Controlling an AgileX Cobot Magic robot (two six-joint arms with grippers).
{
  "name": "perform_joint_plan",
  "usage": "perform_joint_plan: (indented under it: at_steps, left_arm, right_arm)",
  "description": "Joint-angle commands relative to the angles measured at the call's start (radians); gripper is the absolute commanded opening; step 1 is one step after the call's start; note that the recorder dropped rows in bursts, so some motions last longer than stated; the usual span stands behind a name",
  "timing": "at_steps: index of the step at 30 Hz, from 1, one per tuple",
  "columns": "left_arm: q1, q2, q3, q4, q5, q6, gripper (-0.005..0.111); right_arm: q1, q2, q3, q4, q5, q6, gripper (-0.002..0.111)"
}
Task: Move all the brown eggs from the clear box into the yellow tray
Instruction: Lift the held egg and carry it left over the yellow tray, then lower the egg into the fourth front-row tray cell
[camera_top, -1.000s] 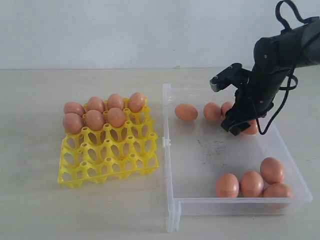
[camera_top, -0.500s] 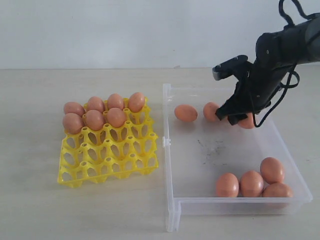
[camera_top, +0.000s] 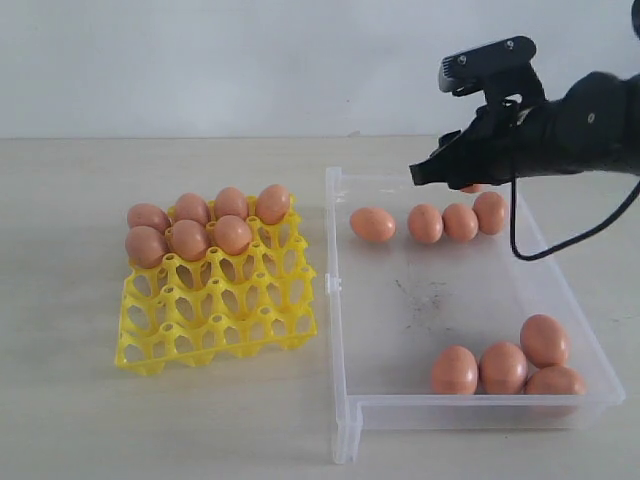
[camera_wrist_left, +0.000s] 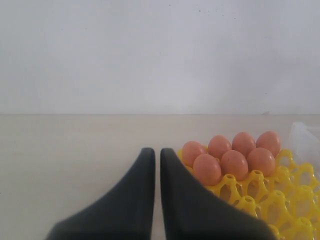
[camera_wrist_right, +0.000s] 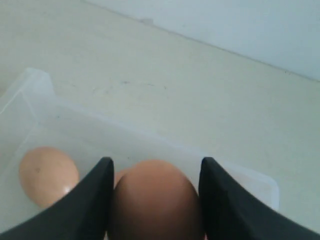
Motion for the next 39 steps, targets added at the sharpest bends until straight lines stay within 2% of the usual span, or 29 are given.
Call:
perform_joint_plan:
  at_steps: [1, 4, 9, 11, 14, 22, 25, 39]
  left_arm:
    - [0.002, -0.003, 0.004, -0.005, -0.014, 0.000, 0.004]
    - [0.002, -0.003, 0.004, -0.005, -0.014, 0.000, 0.004]
    - [0.002, -0.003, 0.004, -0.005, -0.014, 0.000, 0.004]
    - [0.002, -0.003, 0.004, -0.005, -0.014, 0.000, 0.004]
    - [0.002, -0.003, 0.004, -0.005, -0.014, 0.000, 0.004]
    - [0.002, -0.003, 0.004, -0.005, -0.014, 0.000, 0.004]
    - [0.002, -0.003, 0.004, -0.005, -0.014, 0.000, 0.004]
    - [0.002, -0.003, 0.004, -0.005, -0.014, 0.000, 0.004]
  right_arm:
    - [0.071, -0.009, 0.099, 0.000, -0.293, 0.070, 0.000]
    - [0.118, -0.009, 0.147, -0.118, -0.484, 0.236, 0.000]
    - [0.133, 0.011, 0.157, -0.627, -0.792, 0.641, 0.000]
    - [0.133, 0.032, 0.157, -0.710, -0.893, 0.706, 0.000]
    - [0.133, 0.086, 0.151, -0.736, -0.972, 0.761, 0.000]
    - [0.133, 0.293, -0.052, -1.062, -0.974, 1.014, 0.000]
    - [0.133, 0.361, -0.119, -1.085, -0.970, 1.074, 0.000]
    - [0.135, 0.503, -0.257, -1.102, -0.881, 1.077, 0.000]
